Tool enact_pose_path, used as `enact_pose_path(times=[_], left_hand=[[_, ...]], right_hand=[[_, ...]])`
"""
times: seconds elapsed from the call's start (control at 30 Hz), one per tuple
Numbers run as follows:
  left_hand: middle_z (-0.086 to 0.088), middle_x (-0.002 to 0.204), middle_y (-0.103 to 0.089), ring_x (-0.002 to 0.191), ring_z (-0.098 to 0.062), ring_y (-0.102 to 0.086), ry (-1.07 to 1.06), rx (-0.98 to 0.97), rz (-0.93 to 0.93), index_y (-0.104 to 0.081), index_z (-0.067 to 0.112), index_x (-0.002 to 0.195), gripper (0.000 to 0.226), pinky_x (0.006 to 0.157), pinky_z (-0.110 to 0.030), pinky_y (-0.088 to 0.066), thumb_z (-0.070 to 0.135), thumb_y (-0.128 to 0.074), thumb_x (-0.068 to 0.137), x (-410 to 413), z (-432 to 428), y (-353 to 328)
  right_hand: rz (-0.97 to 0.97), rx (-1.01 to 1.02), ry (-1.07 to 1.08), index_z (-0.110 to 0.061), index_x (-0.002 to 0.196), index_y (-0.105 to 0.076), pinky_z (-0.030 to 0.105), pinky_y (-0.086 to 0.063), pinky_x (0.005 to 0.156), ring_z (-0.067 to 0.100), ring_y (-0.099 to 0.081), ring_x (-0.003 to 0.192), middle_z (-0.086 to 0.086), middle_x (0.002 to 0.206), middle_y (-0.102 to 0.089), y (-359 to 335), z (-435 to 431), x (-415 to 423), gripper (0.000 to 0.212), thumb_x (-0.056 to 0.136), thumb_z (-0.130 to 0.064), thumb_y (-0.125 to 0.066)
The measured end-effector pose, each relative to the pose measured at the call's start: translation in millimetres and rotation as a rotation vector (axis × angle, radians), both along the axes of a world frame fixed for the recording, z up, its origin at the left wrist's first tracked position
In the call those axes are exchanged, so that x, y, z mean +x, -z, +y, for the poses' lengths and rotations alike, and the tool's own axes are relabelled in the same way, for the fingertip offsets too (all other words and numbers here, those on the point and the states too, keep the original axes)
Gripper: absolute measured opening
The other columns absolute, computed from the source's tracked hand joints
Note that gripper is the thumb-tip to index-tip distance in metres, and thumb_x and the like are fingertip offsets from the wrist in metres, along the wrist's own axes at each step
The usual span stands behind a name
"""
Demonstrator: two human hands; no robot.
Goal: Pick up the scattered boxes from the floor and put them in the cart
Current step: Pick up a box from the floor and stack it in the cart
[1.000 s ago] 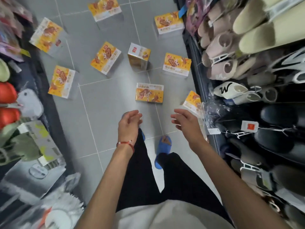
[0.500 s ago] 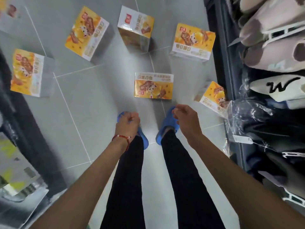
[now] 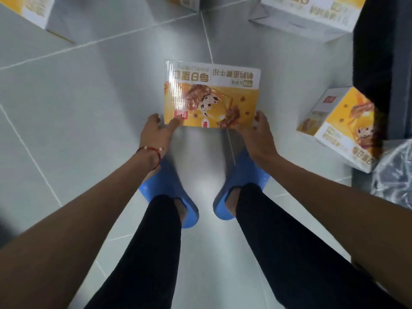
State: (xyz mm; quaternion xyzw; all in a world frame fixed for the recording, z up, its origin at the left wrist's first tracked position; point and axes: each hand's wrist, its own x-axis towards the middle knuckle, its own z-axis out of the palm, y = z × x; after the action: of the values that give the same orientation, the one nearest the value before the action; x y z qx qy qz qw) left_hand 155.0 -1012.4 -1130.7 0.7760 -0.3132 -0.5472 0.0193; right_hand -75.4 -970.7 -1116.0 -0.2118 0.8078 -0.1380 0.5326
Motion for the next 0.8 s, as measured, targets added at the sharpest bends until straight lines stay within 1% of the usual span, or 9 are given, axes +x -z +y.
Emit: enact_pose_path(times=[0.1, 0.2, 0.27, 0.33, 0.43, 0.5, 0.63, 0.73, 0.8], left_hand=[[0.004, 0.122, -0.057, 0.112, -0.016, -0.053, 0.025, -0.036, 0.039, -0.051, 0.014, 0.137, 0.053, 0.088, -0.024, -0.035, 0.046, -0.059, 0.097, -6, -2, 23], [0.007, 0.117, -0.06, 0.104, -0.012, -0.056, 0.036, -0.081, 0.059, -0.055, 0.018, 0.135, 0.045, 0.08, -0.019, -0.039, 0.042, -0.059, 0.098, -6, 0, 30], [0.009, 0.119, -0.064, 0.105, -0.011, -0.058, 0.036, -0.102, 0.059, -0.057, 0.021, 0.136, 0.042, 0.079, -0.012, -0.04, 0.041, -0.059, 0.098, -3, 0, 24], [0.008, 0.121, -0.066, 0.109, -0.011, -0.06, 0.029, -0.1, 0.061, -0.058, 0.023, 0.137, 0.042, 0.087, -0.016, -0.041, 0.04, -0.059, 0.098, 1, -4, 14], [0.003, 0.124, -0.067, 0.111, -0.014, -0.059, 0.068, -0.089, 0.036, -0.061, 0.024, 0.135, 0.04, 0.093, -0.024, -0.04, 0.041, -0.057, 0.099, 2, -16, -9], [0.0, 0.124, -0.068, 0.111, -0.016, -0.06, 0.055, -0.086, 0.014, -0.065, 0.022, 0.131, 0.039, 0.092, -0.023, -0.04, 0.043, -0.057, 0.099, 1, -24, -24], [-0.002, 0.109, -0.065, 0.096, -0.018, -0.056, 0.011, -0.076, -0.065, -0.067, 0.012, 0.119, 0.044, 0.079, -0.022, -0.04, 0.048, -0.062, 0.094, -4, -41, -43], [0.003, 0.1, -0.056, 0.088, -0.014, -0.052, -0.076, -0.075, -0.051, -0.053, 0.01, 0.112, 0.043, 0.058, -0.009, -0.037, 0.048, -0.063, 0.094, -11, -50, -42], [0.01, 0.09, -0.054, 0.08, -0.006, -0.053, -0.122, -0.086, -0.016, -0.046, 0.011, 0.109, 0.042, 0.055, -0.005, -0.038, 0.047, -0.062, 0.095, -15, -56, -38]], right_hand=[[-0.021, 0.018, -0.024, -0.027, 0.138, -0.046, 0.036, -0.046, 0.096, 0.017, -0.06, 0.115, -0.01, 0.128, -0.062, 25, -1, 1, 0.06, 0.088, -0.047, -0.071], [0.002, 0.034, 0.022, -0.02, 0.152, -0.038, 0.03, -0.043, 0.092, 0.015, -0.055, 0.112, -0.009, 0.127, -0.058, 33, -2, 4, 0.068, 0.095, -0.042, -0.068], [0.001, 0.042, 0.055, -0.018, 0.151, -0.04, 0.021, -0.041, 0.081, 0.013, -0.054, 0.109, -0.01, 0.123, -0.057, 29, -3, 7, 0.063, 0.098, -0.036, -0.068], [-0.007, 0.057, 0.072, -0.018, 0.149, -0.043, 0.015, -0.04, 0.076, 0.012, -0.055, 0.11, -0.01, 0.123, -0.058, 21, -4, 10, 0.062, 0.096, -0.036, -0.071], [0.01, 0.067, 0.069, -0.02, 0.145, -0.047, 0.029, -0.046, 0.092, 0.016, -0.057, 0.112, -0.008, 0.122, -0.06, 2, -11, 13, 0.061, 0.094, -0.045, -0.07], [0.031, 0.066, 0.072, -0.019, 0.14, -0.052, 0.033, -0.047, 0.091, 0.016, -0.059, 0.106, -0.006, 0.117, -0.062, -10, -19, 14, 0.056, 0.095, -0.048, -0.069], [0.095, 0.057, 0.097, -0.015, 0.129, -0.057, 0.031, -0.044, 0.08, 0.018, -0.06, 0.097, -0.002, 0.11, -0.063, -28, -36, 9, 0.055, 0.092, -0.054, -0.07], [0.115, 0.031, 0.136, -0.018, 0.12, -0.052, 0.032, -0.05, 0.079, 0.017, -0.062, 0.095, -0.004, 0.105, -0.061, -30, -49, 4, 0.054, 0.089, -0.057, -0.072], [0.09, -0.018, 0.193, -0.022, 0.119, -0.048, 0.027, -0.055, 0.074, 0.013, -0.065, 0.092, -0.005, 0.105, -0.063, -25, -59, 3, 0.056, 0.086, -0.057, -0.075]])
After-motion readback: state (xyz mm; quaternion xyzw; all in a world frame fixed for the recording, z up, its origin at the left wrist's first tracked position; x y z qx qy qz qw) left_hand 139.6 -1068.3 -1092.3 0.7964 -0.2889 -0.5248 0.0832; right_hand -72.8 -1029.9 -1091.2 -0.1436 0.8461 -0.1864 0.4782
